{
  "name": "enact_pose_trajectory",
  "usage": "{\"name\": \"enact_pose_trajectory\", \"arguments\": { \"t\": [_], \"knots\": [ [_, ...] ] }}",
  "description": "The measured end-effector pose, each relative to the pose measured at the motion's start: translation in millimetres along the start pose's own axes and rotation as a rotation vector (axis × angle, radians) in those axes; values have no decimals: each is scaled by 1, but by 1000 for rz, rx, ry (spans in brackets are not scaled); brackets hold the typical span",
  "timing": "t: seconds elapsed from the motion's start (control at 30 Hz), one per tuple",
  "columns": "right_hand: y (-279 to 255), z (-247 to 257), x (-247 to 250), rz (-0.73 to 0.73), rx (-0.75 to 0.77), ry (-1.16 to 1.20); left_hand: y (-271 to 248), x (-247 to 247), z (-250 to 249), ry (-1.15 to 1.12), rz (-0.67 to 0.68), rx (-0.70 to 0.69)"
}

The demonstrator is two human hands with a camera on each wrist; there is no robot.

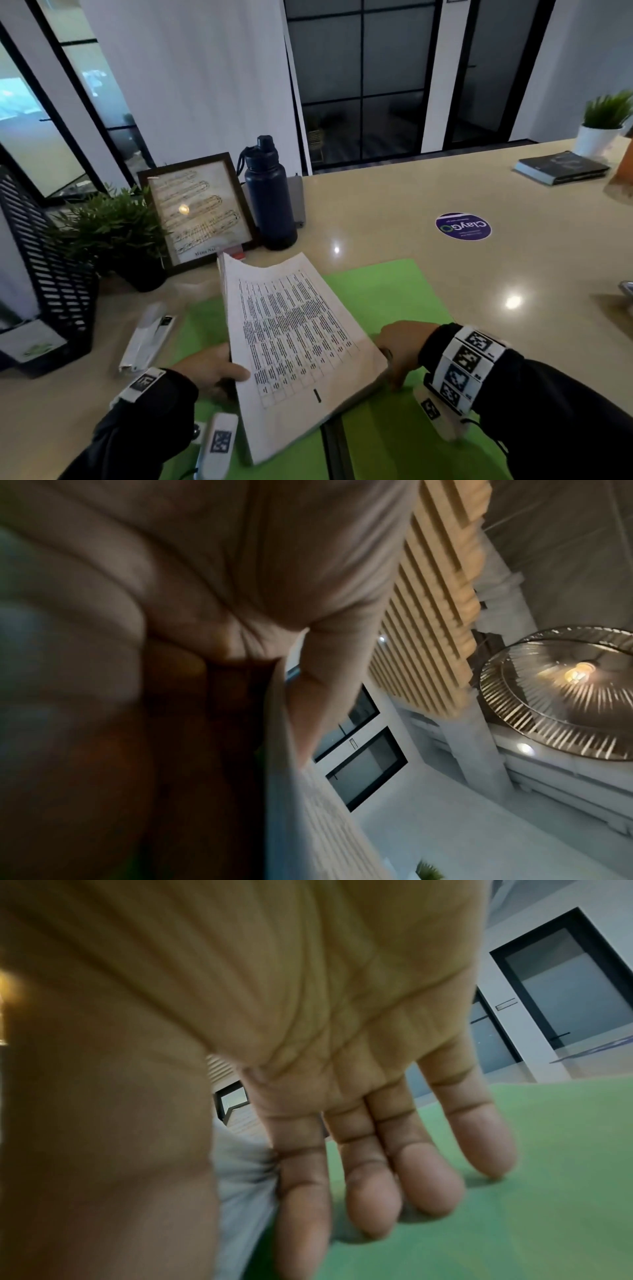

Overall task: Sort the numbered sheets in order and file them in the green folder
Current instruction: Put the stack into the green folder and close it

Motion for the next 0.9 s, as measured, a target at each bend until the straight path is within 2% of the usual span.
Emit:
{"name": "enact_pose_trajectory", "arguments": {
  "t": [0.07, 0.13, 0.2, 0.3, 0.47, 0.57, 0.9],
  "knots": [
    [-5, 5, 2, -33, 23, 39, -5, -5, 3, -34, -2, -8],
    [-5, 6, 6, -81, 6, 47, -6, -2, -2, -70, -110, -46],
    [0, 1, 11, -130, -76, 54, -1, 6, -12, -117, -236, -93],
    [5, -8, 18, -158, -154, 113, 14, 14, -20, -176, -341, -116],
    [0, 4, 9, -49, -101, 38, 28, 25, -17, -176, -386, -101],
    [-4, 14, -5, -17, -40, 41, 27, 31, -10, -262, -430, -115],
    [-22, 9, -14, -79, 80, 188, 21, 26, -9, -430, -520, -145]
  ]
}}
Point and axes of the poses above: each hand's wrist, its own y-axis towards the middle knuckle, its own x-axis out of the back of the hand, z = x × y, the point moved 7 cm from there along y, towards the middle knuckle, and after that the axes turned 6 degrees about z, right-handed, at the moved point
